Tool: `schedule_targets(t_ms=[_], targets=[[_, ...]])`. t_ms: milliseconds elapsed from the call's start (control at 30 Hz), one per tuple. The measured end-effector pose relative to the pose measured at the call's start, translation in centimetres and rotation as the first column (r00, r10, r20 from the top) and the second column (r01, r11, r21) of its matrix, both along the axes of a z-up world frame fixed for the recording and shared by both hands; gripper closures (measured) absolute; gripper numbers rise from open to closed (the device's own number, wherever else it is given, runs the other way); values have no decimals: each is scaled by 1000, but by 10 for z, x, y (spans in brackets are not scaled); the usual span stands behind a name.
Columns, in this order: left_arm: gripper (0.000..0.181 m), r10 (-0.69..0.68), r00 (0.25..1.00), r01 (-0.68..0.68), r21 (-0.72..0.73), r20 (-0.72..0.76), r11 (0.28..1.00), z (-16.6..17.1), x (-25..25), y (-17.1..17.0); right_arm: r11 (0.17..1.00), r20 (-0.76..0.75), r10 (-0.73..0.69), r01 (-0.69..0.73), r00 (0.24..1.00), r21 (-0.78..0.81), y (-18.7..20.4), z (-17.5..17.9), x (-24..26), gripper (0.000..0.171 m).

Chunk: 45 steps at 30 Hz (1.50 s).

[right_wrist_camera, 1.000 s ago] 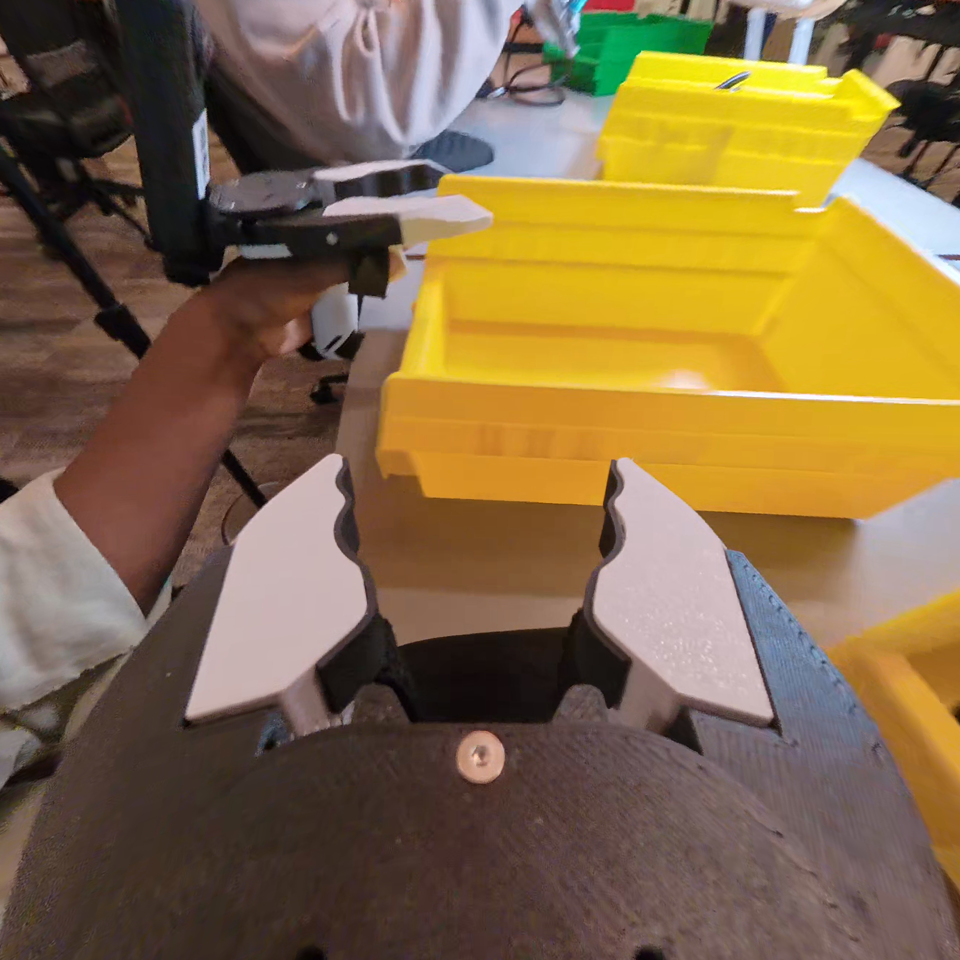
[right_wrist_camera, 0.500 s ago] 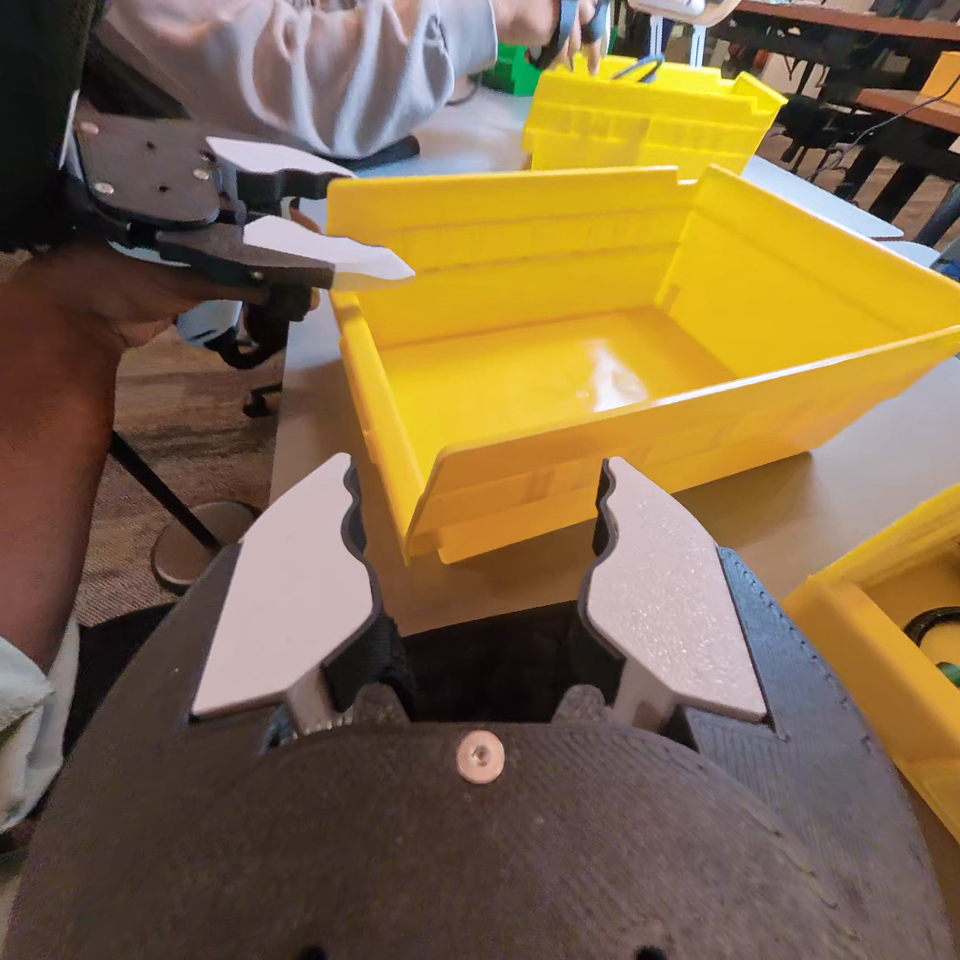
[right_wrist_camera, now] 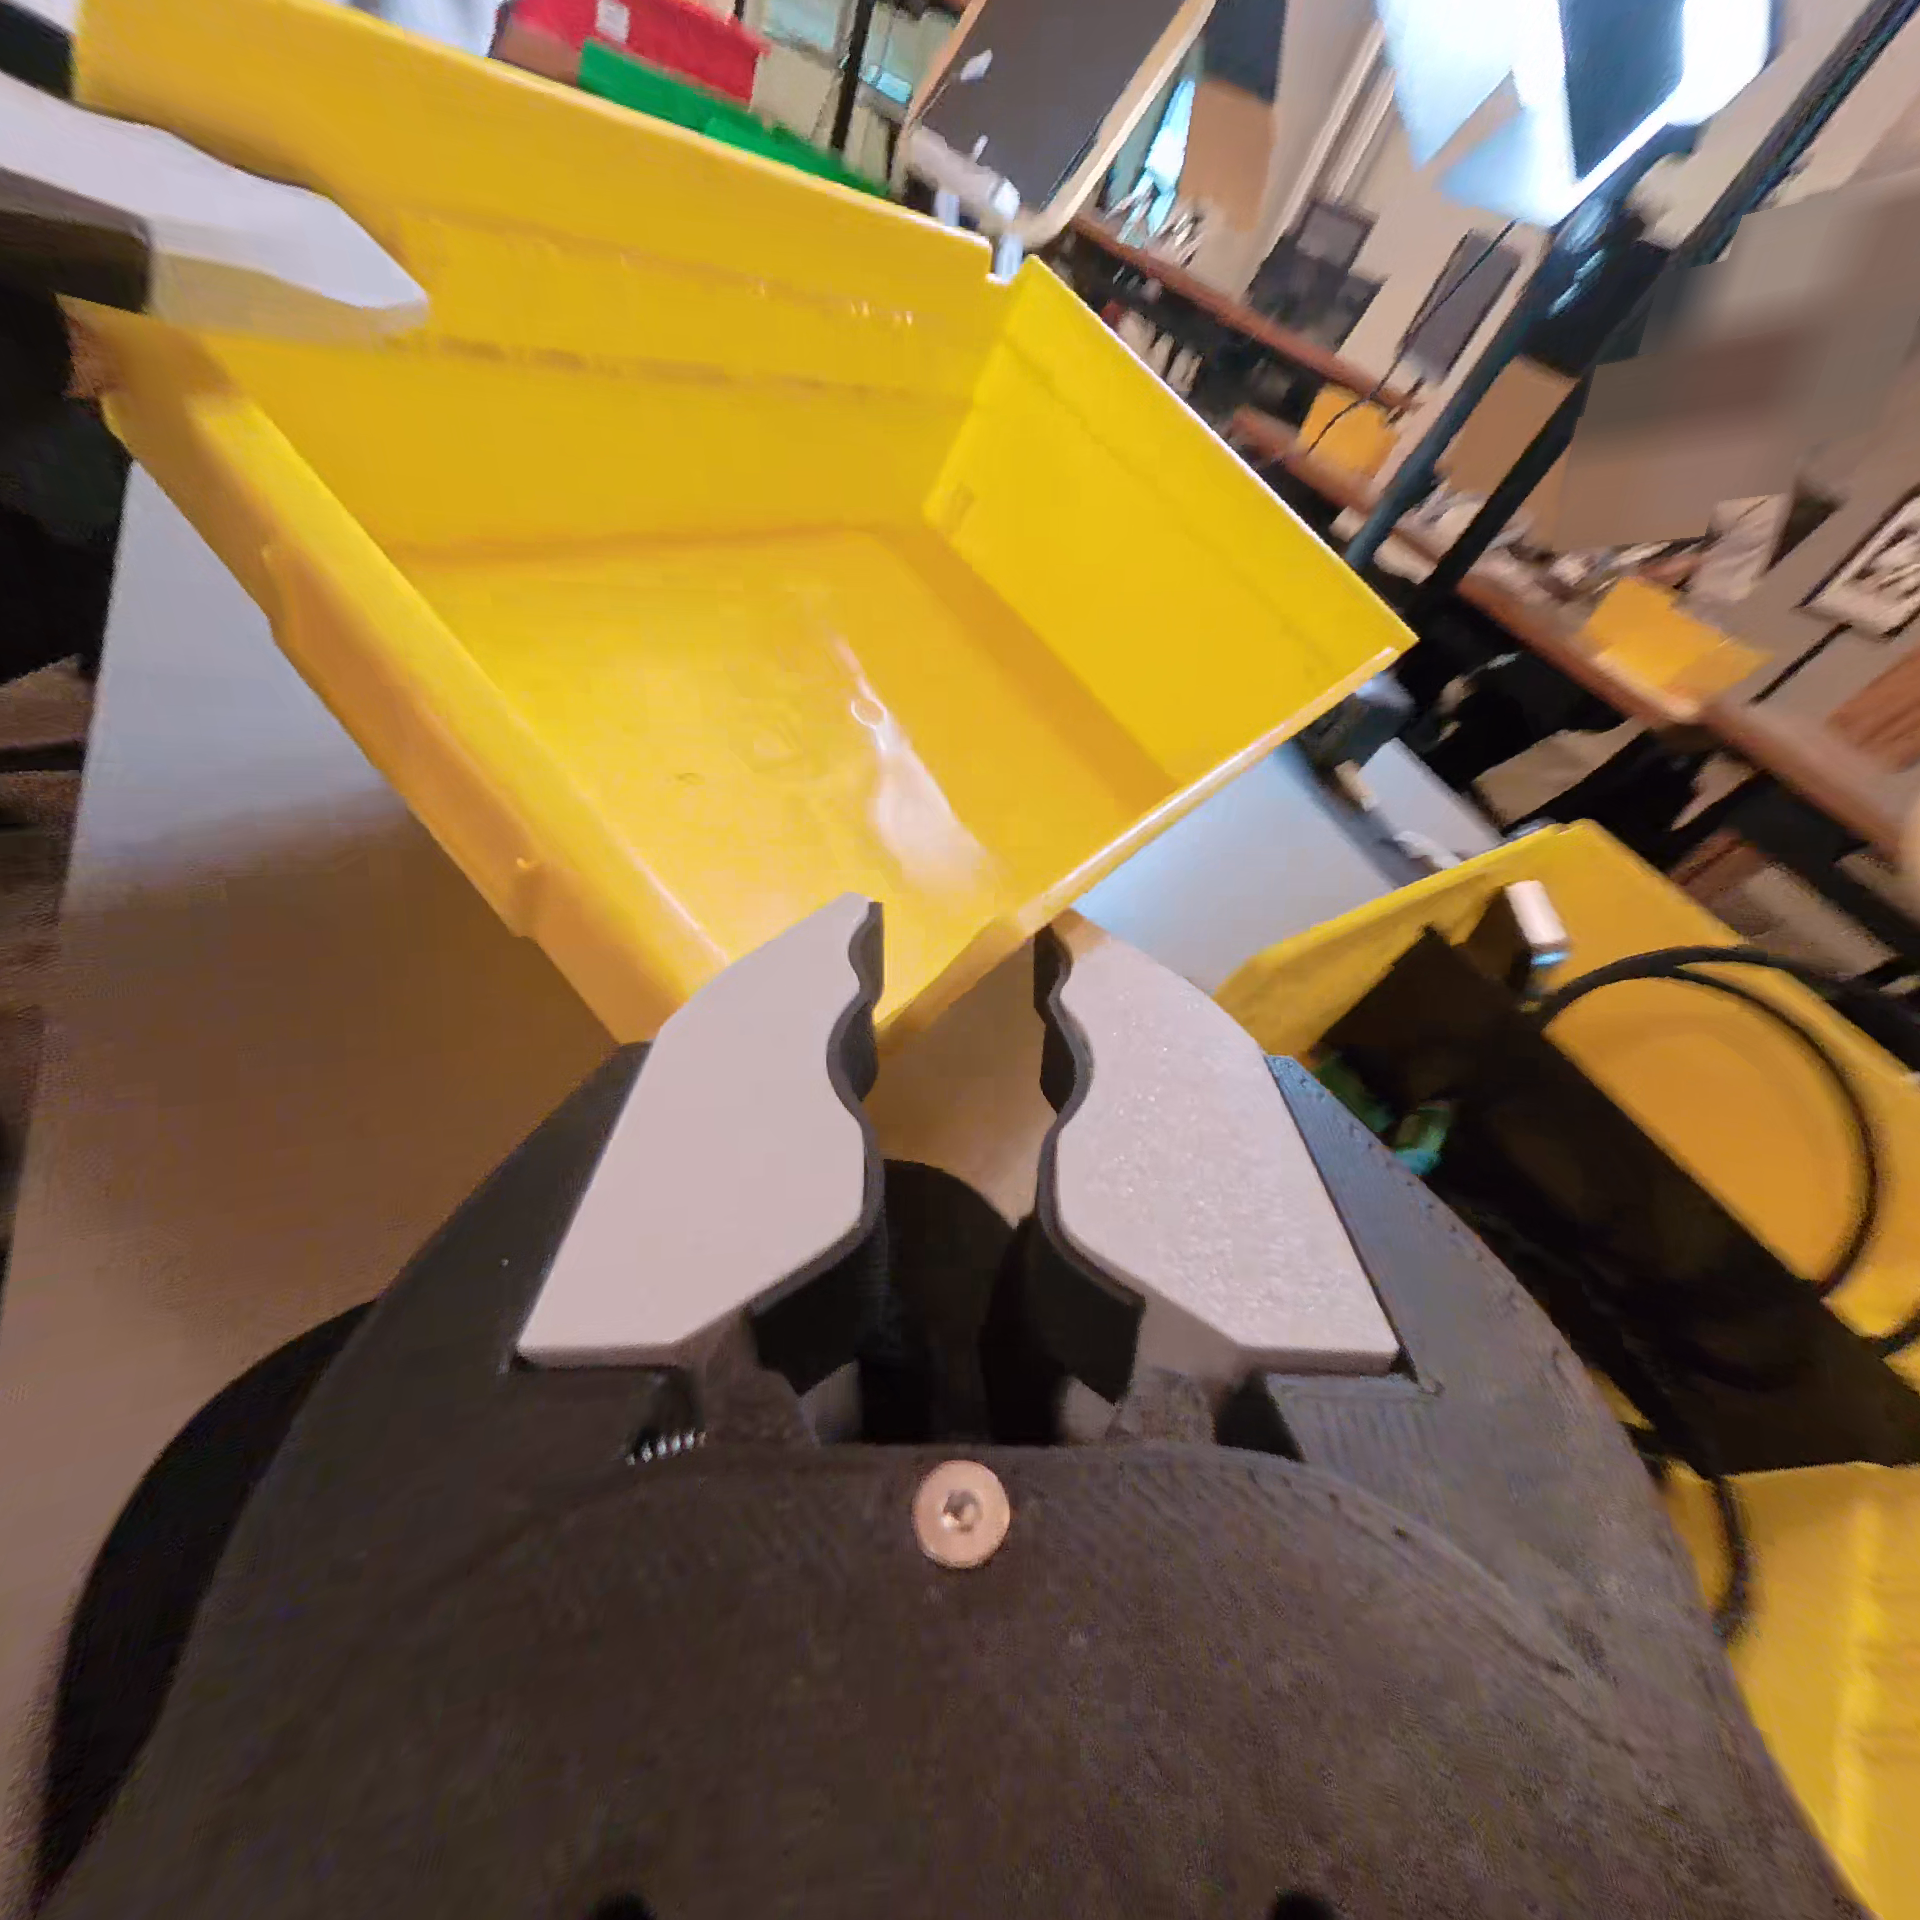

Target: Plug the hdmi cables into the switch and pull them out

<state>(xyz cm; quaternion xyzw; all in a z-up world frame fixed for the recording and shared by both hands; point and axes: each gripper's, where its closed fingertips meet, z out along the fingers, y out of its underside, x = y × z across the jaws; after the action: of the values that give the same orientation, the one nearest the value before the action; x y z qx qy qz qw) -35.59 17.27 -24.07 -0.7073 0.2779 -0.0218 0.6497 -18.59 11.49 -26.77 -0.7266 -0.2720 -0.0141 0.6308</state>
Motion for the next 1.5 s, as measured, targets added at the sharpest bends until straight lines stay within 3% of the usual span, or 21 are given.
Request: schedule_targets(t_ms=[167, 300, 533, 700, 900, 1033, 1233, 1367, 1433, 1500], targets=[[174, -54, 992, 28, 219, 115, 975, 61, 38, -32, 968, 61, -92, 75, 994, 241, -34, 65, 38, 145], [173, -170, 970, 100, 357, 171, 929, 93, 103, -65, 906, 122, -246, 183, 962, 382, -78, 104, 97, 147], [172, -425, 897, 344, 409, 125, 845, 105, 259, -116, 808, 101, -510, 436, 854, 396, -167, 114, 232, 148], [172, -563, 817, 502, 325, 126, 801, 78, 365, -140, 735, 69, -643, 590, 763, 333, -213, 89, 319, 149], [170, -622, 782, 610, 164, 32, 775, 14, 447, -154, 686, 88, -718, 682, 690, 252, -239, 33, 391, 151], [170, -644, 765, 642, 59, 20, 764, -21, 467, -157, 670, 92, -739, 716, 667, 195, -246, 3, 408, 153], [167, -673, 740, 673, 4, 0, 740, -42, 484, -160, 610, 106, -792, 773, 601, 172, -251, -10, 425, 154], [158, -749, 653, 746, -78, -113, 661, -72, 492, -165, 584, 128, -812, 798, 570, 148, -253, -18, 434, 155], [154, -753, 636, 750, -97, -167, 654, -79, 488, -165, 622, 148, -781, 778, 607, 93, -252, -30, 435, 148], [136, -688, 682, 711, 0, -247, 704, -67, 477, -155, 648, 99, -762, 751, 640, 132, -254, -23, 434, 131]])
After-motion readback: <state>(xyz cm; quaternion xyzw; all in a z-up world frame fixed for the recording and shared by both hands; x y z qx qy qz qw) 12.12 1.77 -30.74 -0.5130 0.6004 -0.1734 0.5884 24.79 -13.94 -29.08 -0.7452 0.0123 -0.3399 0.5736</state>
